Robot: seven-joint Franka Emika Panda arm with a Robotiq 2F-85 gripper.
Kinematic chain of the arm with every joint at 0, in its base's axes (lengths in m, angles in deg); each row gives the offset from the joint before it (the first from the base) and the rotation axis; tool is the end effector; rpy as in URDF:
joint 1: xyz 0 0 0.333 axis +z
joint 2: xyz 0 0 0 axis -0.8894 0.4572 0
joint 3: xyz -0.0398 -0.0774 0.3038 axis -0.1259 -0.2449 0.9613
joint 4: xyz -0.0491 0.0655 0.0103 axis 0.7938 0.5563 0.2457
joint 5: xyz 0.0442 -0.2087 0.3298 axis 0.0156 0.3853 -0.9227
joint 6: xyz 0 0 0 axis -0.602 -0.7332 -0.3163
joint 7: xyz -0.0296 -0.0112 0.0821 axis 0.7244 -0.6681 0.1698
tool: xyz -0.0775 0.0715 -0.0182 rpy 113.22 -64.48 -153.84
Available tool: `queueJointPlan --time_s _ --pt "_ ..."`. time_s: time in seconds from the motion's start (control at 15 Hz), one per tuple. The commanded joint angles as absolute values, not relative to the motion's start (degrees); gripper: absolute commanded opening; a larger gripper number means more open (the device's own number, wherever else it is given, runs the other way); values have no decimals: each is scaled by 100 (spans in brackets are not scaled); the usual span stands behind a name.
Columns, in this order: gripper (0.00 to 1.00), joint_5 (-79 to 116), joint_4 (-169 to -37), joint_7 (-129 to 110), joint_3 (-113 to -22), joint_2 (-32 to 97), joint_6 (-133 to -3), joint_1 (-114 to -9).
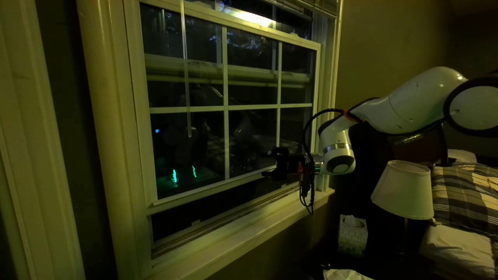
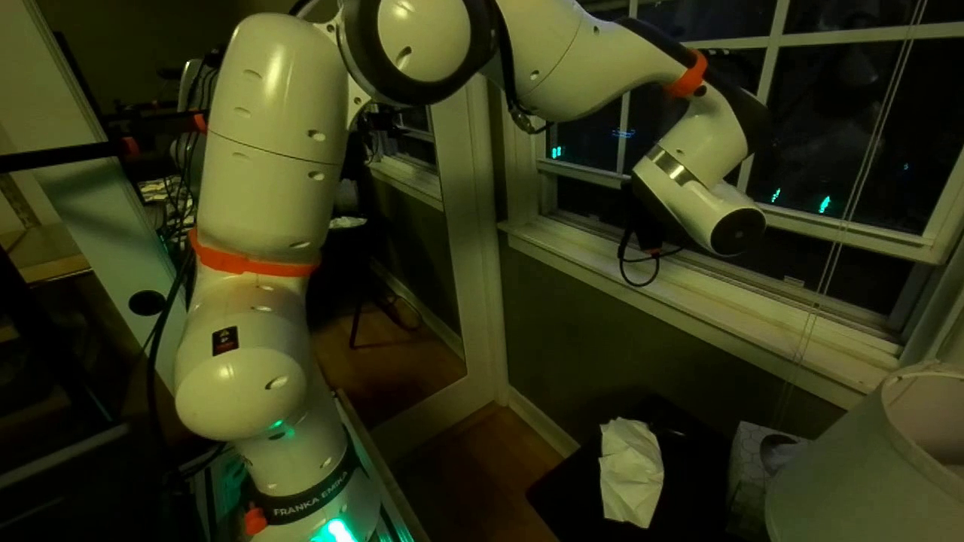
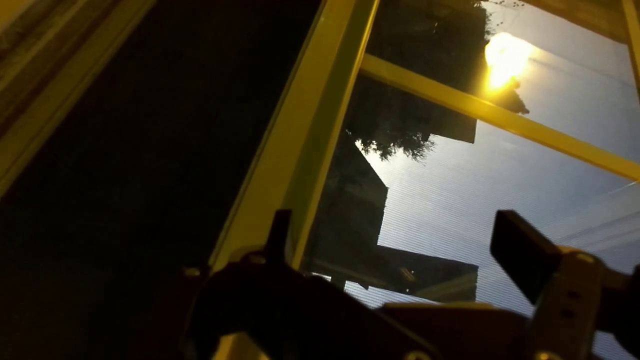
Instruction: Open the window on the right.
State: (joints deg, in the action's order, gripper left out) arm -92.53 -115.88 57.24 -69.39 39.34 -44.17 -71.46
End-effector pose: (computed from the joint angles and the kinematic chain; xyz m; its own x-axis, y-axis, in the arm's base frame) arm 0.6550 -0.0988 0.3548 0.7059 -0.6083 0.3629 0.2544 -0.2604 -0.9314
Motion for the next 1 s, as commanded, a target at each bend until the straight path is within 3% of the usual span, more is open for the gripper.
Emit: queueJointPlan --time_s 0.0,0.4,0.93 --pt "100 -9079 -12235 5353 -7069 2889 -4206 -7169" --pt "100 -8579 -12522 4072 -7205 1331 -4174 -7183" --pt "100 -7678 -13107 1601 -7200 718 -4357 -7251"
